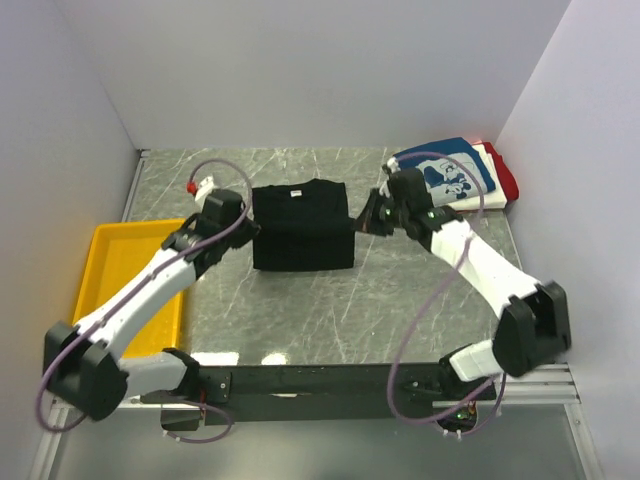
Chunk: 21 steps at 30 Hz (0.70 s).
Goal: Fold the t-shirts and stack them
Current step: Fold the tshirt
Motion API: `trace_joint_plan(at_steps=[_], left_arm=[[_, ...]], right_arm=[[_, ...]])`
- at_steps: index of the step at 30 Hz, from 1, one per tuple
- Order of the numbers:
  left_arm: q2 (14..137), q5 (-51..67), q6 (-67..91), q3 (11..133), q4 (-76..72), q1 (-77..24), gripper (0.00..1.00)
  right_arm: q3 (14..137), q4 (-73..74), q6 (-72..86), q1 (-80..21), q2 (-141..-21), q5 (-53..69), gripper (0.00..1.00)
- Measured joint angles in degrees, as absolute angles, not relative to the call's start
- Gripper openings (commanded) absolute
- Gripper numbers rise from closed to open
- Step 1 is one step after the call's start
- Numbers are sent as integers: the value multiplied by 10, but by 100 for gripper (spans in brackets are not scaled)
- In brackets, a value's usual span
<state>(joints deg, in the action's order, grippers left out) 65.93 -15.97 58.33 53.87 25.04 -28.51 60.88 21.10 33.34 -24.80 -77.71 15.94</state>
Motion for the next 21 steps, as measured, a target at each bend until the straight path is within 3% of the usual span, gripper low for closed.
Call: trace_joint_plan(at_steps=[9,16,17,18,19,20,21], left_arm=[[861,-72,532,671,199,-174,0],[1068,-1,499,841,167,-113,0],[1097,9,495,866,165,-107,3],[1127,18,491,891,161,-102,10],[1156,28,487,914,152,-97,36],[1190,44,479,939,144,-91,51],[1212,53,474,955,140,-87,75]], right_arm=[[871,255,309,-195,-1030,209,0],[1080,276,304,-157,-1241,258,0],[1106,282,304,-153,-1266,263,4],[1134,283,306,-148,-1296,268,9],[1166,287,307,-144,-1325,274,14],[1197,290,309,-140,-1355,279,24],[1220,292,307,-136,-1376,281,29]])
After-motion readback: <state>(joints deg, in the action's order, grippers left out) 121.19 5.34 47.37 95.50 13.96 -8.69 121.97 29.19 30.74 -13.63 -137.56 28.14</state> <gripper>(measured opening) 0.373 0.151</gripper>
